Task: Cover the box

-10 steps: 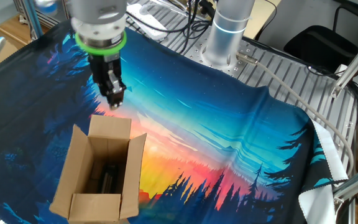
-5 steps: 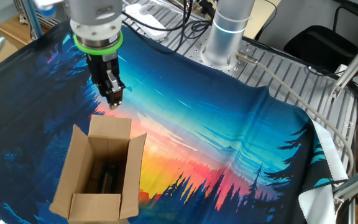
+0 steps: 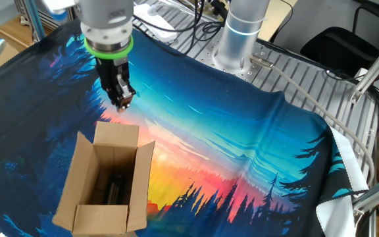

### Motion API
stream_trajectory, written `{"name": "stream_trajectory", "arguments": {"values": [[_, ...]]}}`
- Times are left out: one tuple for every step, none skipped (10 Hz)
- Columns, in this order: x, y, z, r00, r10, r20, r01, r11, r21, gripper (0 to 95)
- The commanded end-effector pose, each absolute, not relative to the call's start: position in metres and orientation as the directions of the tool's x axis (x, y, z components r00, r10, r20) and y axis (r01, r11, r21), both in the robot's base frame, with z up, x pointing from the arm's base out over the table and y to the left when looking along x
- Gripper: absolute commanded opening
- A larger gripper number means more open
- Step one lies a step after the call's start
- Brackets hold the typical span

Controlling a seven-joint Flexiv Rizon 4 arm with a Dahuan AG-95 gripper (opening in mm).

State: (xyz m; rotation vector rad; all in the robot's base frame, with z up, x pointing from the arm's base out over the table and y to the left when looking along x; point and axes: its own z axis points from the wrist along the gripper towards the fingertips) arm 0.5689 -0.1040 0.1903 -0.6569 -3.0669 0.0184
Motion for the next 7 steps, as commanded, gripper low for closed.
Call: {"name": "stream_trajectory", "arguments": {"values": [[0.569,-0.105,0.186,-0.915,0.403,0.002,0.403,0.915,-0.012,0.0],[0.570,-0.106,0.184,-0.916,0.401,0.001,0.401,0.916,-0.012,0.0],[0.571,-0.108,0.179,-0.918,0.396,-0.001,0.396,0.918,-0.015,0.0],[0.572,-0.108,0.176,-0.919,0.395,-0.003,0.395,0.918,-0.015,0.0],[0.573,-0.108,0.170,-0.919,0.395,-0.012,0.395,0.919,-0.014,0.0],[0.573,-0.108,0.165,-0.918,0.396,-0.020,0.396,0.918,-0.010,0.0],[0.574,-0.108,0.160,-0.916,0.399,-0.028,0.399,0.917,-0.007,0.0]]}}
